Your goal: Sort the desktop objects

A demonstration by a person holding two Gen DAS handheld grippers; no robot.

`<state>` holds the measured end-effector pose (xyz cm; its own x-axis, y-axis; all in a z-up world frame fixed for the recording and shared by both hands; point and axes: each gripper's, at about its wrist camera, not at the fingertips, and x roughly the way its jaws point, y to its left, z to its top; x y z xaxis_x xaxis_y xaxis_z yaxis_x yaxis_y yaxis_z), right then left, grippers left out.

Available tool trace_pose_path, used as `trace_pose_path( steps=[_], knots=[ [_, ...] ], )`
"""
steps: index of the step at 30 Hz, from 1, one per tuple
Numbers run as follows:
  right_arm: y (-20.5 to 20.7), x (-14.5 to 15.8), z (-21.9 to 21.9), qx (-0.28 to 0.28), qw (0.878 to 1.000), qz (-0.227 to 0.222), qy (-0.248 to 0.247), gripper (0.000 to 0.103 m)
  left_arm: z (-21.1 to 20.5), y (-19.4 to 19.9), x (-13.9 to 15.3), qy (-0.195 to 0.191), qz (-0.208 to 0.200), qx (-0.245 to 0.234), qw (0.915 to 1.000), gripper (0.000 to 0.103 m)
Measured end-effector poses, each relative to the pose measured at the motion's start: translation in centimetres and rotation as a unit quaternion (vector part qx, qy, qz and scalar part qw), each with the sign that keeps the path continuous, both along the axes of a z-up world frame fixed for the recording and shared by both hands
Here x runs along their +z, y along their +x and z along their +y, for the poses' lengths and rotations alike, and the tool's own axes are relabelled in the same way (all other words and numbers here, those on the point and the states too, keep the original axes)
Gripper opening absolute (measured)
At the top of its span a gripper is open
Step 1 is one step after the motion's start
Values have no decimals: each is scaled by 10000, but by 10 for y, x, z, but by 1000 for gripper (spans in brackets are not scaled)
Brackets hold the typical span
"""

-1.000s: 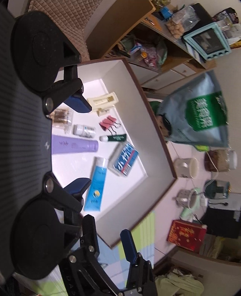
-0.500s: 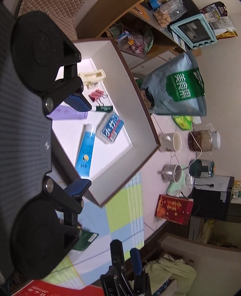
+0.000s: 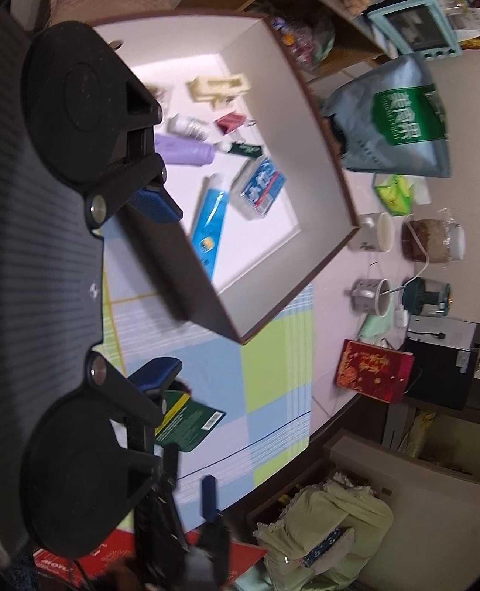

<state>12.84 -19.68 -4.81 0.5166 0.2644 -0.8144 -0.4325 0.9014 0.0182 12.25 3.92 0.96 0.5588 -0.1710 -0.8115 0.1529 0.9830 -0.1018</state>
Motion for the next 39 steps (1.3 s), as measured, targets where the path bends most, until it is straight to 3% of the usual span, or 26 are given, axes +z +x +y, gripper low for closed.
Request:
trace_pose_path(
  steps=[11, 14, 16, 17, 18, 24, 30, 31, 32, 33, 35, 37, 39],
  knots=[
    [-13, -48, 56, -50, 9909, -1113, -749, 74, -2, 16, -15, -241, 249, -337, 9988, 77],
    [-12, -58, 60, -107, 9885, -1232, -873, 74, -3, 21, -17, -217, 278, -440, 9984, 77],
    [-12, -60, 54, -220, 9893, -1208, -790, 53, -5, 24, -19, -211, 306, -523, 9979, 77],
    [-12, -58, 48, -311, 9900, -1176, -715, 27, -6, 25, -20, -208, 320, -564, 9977, 77],
    [-12, -56, 38, -428, 9907, -1131, -628, 21, -7, 27, -21, -205, 334, -605, 9974, 77],
    [-15, -42, -18, -1130, 9898, -859, -104, 20, -22, 32, -28, -268, 407, -951, 9943, 77],
    [-18, -27, -75, -1822, 9807, -579, 421, 22, -49, 31, -36, -312, 501, -1332, 9893, 78],
    [-17, -30, -87, -2000, 9765, -378, 703, 31, -54, 30, -37, -319, 517, -1384, 9885, 78],
    [-16, -38, -101, -2242, 9672, -8, 1194, 68, -57, 29, -39, -325, 544, -1388, 9883, 78],
    [-16, -46, -115, -2481, 9528, 267, 1732, 83, -60, 28, -41, -332, 572, -1381, 9882, 78],
    [-20, -61, -140, -2900, 9117, 613, 2847, 82, -64, 27, -45, -336, 630, -1334, 9885, 78],
    [-16, -77, -153, -2950, 8816, 828, 3590, 81, -64, 26, -48, -313, 690, -1232, 9895, 78],
    [-10, -92, -162, -2933, 8556, 996, 4148, 64, -64, 26, -50, -263, 733, -1131, 9905, 78]
  ],
)
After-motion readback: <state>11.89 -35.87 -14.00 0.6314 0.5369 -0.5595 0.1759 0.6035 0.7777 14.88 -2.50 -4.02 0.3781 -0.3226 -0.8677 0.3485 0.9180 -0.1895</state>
